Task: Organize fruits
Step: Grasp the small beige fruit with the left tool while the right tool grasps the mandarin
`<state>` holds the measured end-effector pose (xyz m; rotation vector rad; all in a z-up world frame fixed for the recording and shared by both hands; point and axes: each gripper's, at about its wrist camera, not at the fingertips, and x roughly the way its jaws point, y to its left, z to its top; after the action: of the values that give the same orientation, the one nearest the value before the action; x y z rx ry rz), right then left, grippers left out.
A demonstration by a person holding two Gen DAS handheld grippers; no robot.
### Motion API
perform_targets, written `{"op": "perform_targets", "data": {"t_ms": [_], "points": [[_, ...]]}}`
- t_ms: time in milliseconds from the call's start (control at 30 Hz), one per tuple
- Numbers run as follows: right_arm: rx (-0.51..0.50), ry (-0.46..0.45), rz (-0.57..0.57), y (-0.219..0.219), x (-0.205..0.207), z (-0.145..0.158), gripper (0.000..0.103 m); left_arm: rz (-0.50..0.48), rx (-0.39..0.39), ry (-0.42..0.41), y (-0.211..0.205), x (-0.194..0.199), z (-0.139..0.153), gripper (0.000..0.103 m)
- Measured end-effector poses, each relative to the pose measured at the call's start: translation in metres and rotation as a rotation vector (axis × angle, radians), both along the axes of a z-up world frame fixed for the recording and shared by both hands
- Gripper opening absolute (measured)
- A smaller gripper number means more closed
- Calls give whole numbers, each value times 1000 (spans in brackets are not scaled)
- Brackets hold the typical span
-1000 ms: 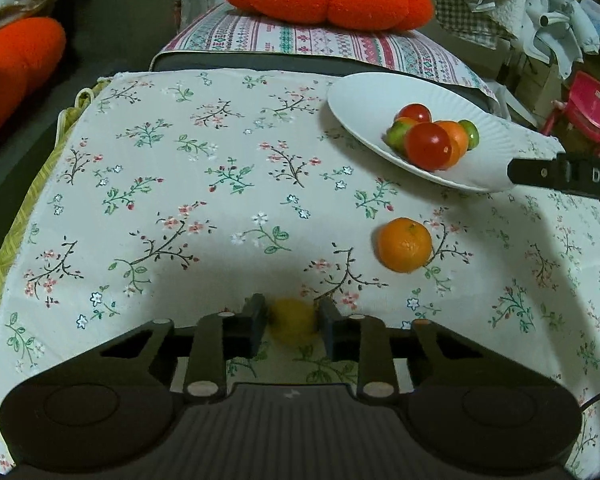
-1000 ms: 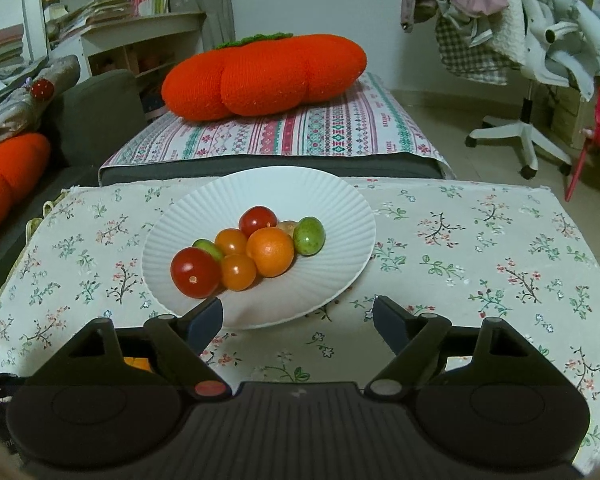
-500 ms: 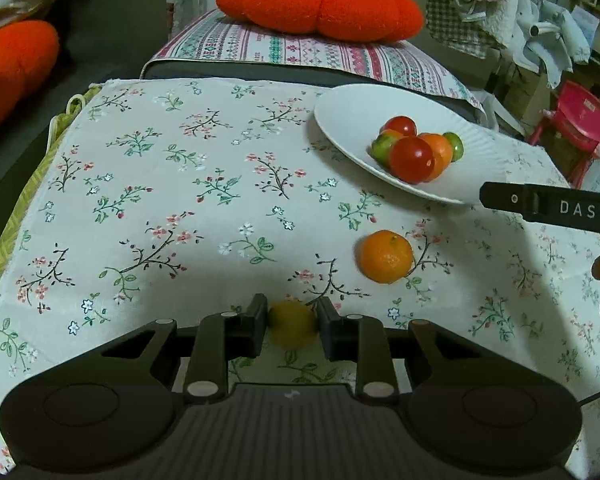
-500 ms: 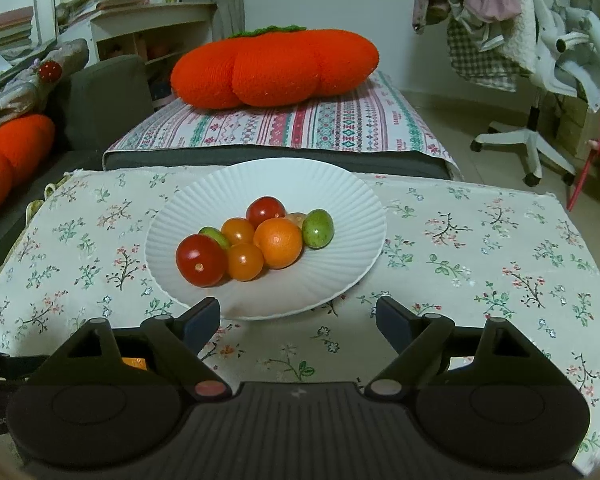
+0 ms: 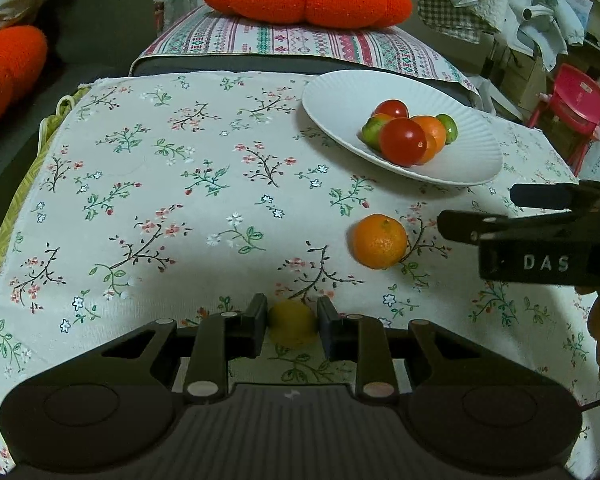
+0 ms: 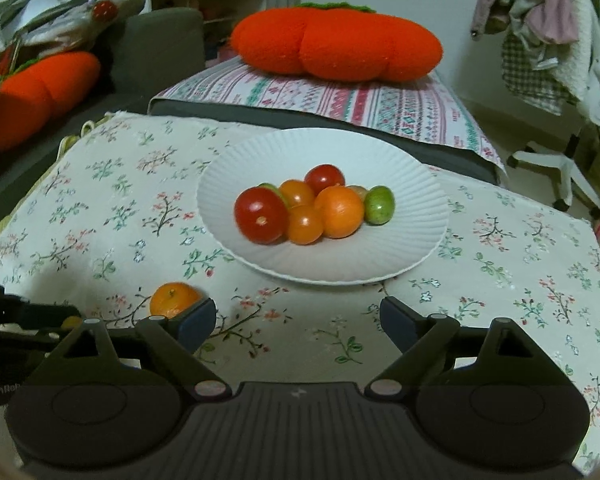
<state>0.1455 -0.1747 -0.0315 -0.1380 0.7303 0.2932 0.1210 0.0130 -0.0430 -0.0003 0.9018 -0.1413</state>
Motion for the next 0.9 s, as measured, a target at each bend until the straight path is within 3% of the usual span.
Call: {"op": "perform_targets", "data": {"t_ms": [167,300,400,533,600,633,667,833,900], "points": [[31,34,25,6,-1,-4,89,-4,9,0,-2,0,-1,3],[-4,38,79,19,-6,-9,88,-7,14,-1,-3,0,-2,3],[16,61,97,21,-6,-10,85,-6,15,-2,-3,0,-2,3],[12,120,110,23,-1,-21,63,-7,16,-2,-3,0,-2,3],[2,110,129,25,-3,-21,45,-6,18,-3,-3,0,-3,3],[14,117,141,25,-3,-20,27,-7,17,-3,-3,0,-2,3],[26,122,142,25,-3,-18,23,-7,16,-3,-4,0,-2,3],[35,74,197,26,-7,-14,24,4,13,-6,-1,0,-1,3],[22,38,214,32,-10,-14,57,18,22,-9,1,0,-1,4]]}}
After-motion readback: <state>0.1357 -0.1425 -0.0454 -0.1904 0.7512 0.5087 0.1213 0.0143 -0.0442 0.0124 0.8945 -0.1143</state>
